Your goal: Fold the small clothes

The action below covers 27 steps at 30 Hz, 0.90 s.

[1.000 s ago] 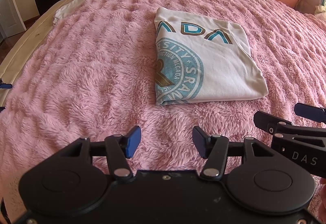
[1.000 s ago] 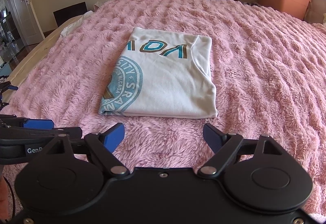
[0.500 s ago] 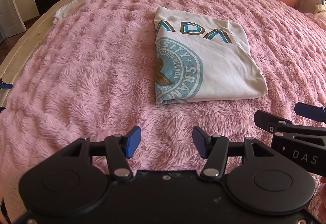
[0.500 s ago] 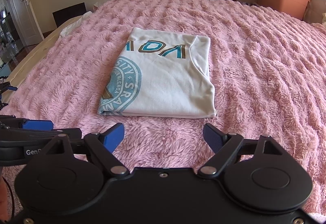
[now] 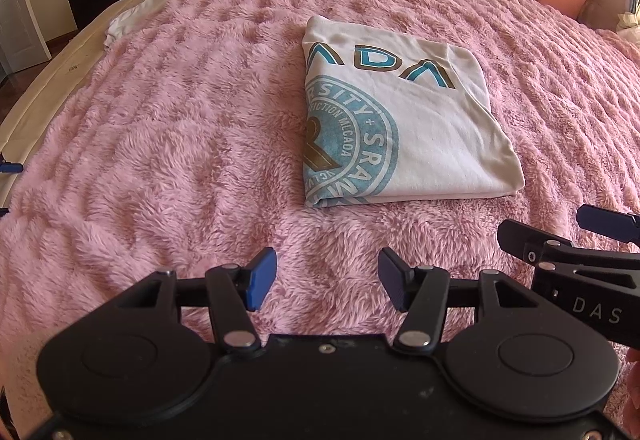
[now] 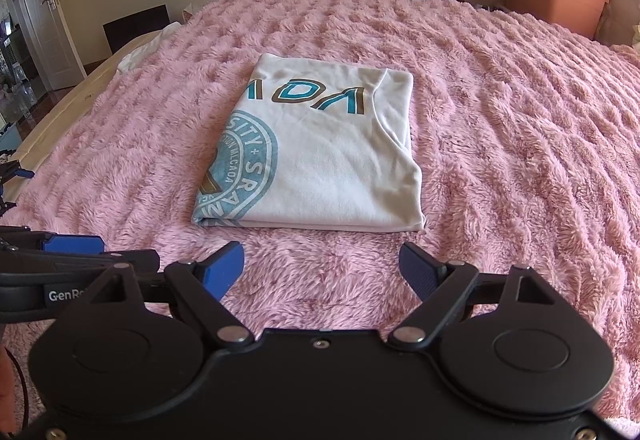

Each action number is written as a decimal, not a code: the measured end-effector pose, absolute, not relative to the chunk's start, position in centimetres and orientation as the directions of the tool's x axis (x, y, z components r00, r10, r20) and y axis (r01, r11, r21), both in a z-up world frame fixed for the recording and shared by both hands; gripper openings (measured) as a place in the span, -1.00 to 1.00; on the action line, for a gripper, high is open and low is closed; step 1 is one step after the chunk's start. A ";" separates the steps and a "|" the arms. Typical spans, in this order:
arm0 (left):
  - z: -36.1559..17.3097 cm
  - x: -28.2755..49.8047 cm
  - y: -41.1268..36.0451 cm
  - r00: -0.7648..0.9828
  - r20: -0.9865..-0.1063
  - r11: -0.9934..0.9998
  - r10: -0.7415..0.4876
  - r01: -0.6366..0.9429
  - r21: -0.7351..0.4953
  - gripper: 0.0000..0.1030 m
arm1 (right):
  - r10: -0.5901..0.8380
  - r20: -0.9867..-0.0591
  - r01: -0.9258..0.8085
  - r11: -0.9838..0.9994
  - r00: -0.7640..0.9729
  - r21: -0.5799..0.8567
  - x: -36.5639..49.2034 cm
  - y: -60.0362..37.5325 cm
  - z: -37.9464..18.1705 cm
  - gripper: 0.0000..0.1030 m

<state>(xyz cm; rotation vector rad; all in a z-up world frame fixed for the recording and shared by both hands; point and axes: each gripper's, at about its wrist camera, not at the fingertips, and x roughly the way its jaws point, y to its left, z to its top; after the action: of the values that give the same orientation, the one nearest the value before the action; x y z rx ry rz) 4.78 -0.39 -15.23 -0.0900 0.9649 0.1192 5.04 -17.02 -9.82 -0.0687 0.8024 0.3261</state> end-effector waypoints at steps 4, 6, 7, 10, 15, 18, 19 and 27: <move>-15.3 4.8 -0.4 0.560 -0.826 0.990 0.059 -0.140 -0.024 0.15 | 0.259 -0.716 -0.313 0.948 0.649 0.059 5.0 -17.0 -9.9 0.67; -15.3 4.9 -0.4 0.555 -0.830 0.990 0.055 -0.139 -0.027 0.15 | 0.258 -0.717 -0.312 0.948 0.648 0.059 5.0 -16.9 -9.9 0.67; -15.3 4.9 -0.3 0.554 -0.831 0.990 0.050 -0.135 -0.031 0.15 | 0.258 -0.717 -0.313 0.948 0.648 0.058 5.0 -16.9 -9.9 0.67; -15.3 5.0 -0.5 0.553 -0.831 0.991 0.055 -0.134 -0.023 0.15 | 0.259 -0.716 -0.312 0.948 0.649 0.061 5.1 -16.9 -9.9 0.67; -15.4 5.1 -0.4 0.555 -0.830 0.990 0.057 -0.137 -0.023 0.15 | 0.256 -0.717 -0.310 0.949 0.649 0.058 5.1 -16.9 -9.9 0.67; -15.4 5.1 -0.4 0.560 -0.827 0.990 0.050 -0.134 -0.031 0.15 | 0.256 -0.717 -0.310 0.949 0.649 0.057 5.2 -16.9 -9.9 0.67; -15.4 5.1 -0.4 0.558 -0.828 0.990 0.047 -0.135 -0.035 0.15 | 0.256 -0.717 -0.311 0.949 0.648 0.057 5.2 -16.9 -9.9 0.67; -15.7 5.4 -0.6 0.564 -0.825 0.992 0.034 -0.118 -0.040 0.16 | 0.252 -0.722 -0.309 0.949 0.645 0.056 5.3 -17.0 -10.2 0.67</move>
<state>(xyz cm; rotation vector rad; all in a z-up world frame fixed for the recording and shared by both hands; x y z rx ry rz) 5.40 -0.60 -15.70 -0.0944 0.9682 0.0892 5.33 -17.00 -10.17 -0.0744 0.8095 0.3198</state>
